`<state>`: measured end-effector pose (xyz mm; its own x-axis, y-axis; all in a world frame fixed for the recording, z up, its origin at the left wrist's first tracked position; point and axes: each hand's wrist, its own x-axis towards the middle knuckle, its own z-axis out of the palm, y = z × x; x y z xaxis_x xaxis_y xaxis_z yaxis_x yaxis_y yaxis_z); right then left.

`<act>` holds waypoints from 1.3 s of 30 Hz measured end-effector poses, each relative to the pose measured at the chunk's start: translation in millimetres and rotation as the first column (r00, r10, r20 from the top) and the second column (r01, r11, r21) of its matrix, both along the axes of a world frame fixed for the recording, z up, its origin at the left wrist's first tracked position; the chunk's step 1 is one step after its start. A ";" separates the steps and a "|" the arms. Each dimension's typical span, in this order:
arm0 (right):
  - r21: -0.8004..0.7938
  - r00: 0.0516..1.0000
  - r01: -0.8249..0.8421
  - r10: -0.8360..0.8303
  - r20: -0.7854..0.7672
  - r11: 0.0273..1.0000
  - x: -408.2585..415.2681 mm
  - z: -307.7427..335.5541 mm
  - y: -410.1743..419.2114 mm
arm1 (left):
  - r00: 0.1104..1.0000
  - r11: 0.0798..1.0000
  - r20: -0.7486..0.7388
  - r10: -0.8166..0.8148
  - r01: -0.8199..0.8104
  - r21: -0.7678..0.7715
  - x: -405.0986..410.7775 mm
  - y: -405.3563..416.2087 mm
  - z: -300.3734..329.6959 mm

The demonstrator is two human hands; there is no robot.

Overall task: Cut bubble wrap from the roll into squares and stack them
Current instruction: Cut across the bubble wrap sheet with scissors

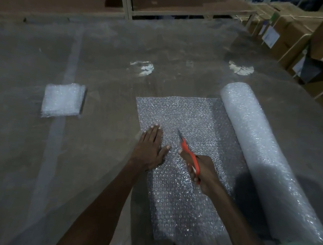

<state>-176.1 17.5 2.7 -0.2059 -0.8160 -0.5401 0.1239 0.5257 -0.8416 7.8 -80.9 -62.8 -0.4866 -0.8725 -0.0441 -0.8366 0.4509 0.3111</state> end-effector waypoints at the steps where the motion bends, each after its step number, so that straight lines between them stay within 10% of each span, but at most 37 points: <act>1: -0.005 1.000 0.001 -0.001 -0.001 1.000 0.2 0.2 -1.7 | 1.000 1.000 0.000 0.001 -0.001 -0.003 -0.2 0.1 -0.1; 39: 0.000 1.000 0.003 -0.003 -0.001 1.000 -0.1 -7.4 -35.1 | 0.993 0.995 0.060 0.104 -0.103 -0.021 1.0 -54.1 0.8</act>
